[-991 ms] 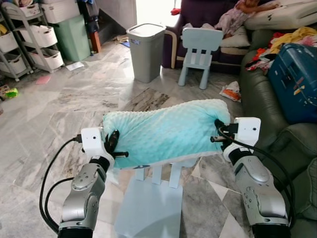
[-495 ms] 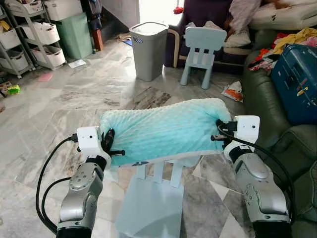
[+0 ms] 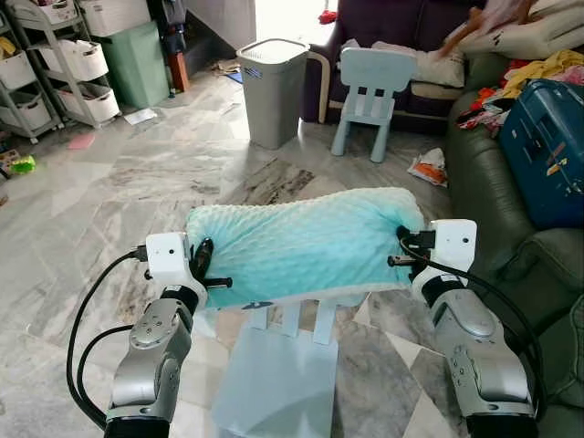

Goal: Move the pillow to the sofa

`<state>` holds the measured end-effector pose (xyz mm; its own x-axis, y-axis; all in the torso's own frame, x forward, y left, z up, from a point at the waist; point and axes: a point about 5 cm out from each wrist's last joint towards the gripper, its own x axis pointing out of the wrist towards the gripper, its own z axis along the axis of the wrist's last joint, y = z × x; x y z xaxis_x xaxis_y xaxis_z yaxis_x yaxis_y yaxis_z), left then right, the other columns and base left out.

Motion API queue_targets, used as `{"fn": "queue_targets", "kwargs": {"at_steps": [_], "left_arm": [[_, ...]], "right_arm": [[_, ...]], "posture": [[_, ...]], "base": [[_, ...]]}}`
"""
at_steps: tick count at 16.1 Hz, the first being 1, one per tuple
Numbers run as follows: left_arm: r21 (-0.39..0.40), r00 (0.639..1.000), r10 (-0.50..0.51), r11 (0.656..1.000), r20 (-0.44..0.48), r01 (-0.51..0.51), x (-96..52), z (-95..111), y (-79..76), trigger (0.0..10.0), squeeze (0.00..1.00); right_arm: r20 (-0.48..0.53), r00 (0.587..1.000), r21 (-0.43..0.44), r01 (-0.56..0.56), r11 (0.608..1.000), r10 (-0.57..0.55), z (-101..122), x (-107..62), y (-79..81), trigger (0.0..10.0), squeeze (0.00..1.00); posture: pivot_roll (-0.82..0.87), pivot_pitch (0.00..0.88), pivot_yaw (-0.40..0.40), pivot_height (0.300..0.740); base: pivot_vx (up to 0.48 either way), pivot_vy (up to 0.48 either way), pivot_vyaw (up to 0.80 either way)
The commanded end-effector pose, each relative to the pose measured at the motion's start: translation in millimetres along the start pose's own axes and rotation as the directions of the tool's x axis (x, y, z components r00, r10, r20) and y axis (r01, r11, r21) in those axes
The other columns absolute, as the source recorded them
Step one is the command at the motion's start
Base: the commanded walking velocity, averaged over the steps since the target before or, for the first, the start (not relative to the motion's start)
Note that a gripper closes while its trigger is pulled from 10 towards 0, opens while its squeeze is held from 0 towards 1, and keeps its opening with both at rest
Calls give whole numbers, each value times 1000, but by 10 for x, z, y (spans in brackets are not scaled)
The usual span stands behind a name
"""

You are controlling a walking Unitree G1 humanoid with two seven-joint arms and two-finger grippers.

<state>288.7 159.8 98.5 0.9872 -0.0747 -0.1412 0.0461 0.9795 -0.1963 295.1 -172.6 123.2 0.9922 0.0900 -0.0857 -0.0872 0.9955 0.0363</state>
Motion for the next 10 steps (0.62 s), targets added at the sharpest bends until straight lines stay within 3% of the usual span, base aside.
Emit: {"fn": "queue_targets", "kwargs": {"at_steps": [1,10], "left_arm": [[-2,1000,3,1000,26,-3,-9,73,1,10000,0],[-4,1000,-6,1000,15,7,-5,29,-45,10000,0]], "right_arm": [[30,1000,3,-9,1000,9,97,-6,16,10000,0],[28,999,-2,-27,1000,27,125,-8,9,10000,0]], "posture": [[-126,0,-4,740],[-140,0,-12,740]], "base": [[0,0,-781],[0,0,-776]]}}
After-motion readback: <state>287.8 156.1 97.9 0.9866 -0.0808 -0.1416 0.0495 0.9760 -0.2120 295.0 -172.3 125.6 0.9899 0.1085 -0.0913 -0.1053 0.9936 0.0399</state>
